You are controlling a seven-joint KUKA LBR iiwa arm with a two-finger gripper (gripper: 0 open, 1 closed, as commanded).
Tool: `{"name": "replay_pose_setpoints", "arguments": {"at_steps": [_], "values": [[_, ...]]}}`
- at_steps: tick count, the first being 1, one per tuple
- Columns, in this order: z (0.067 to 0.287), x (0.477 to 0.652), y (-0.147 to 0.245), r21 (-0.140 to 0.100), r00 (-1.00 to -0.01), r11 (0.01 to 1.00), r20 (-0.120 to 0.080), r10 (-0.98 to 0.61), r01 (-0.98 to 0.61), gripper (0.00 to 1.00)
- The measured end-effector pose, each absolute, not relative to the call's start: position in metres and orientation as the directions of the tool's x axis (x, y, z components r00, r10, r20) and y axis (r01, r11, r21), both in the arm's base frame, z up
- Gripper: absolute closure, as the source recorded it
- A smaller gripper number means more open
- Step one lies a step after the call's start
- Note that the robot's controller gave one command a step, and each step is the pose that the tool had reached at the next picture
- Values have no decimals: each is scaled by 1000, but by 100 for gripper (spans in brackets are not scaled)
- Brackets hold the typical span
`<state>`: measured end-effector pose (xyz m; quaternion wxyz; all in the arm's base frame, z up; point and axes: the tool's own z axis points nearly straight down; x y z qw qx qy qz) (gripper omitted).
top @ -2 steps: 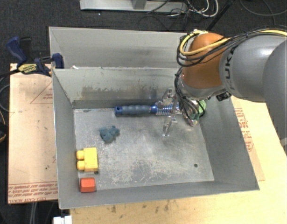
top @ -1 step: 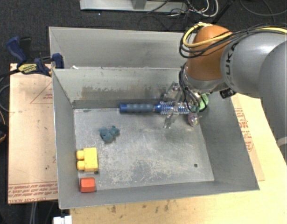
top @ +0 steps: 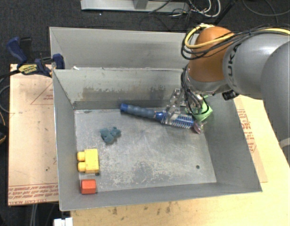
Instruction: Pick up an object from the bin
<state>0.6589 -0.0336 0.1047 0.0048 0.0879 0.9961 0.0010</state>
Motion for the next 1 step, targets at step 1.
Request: {"name": "replay_pose_setpoints", "arguments": {"at_steps": [1], "values": [[224,655,-41,1,-990,990,-10,140,140,100]]}}
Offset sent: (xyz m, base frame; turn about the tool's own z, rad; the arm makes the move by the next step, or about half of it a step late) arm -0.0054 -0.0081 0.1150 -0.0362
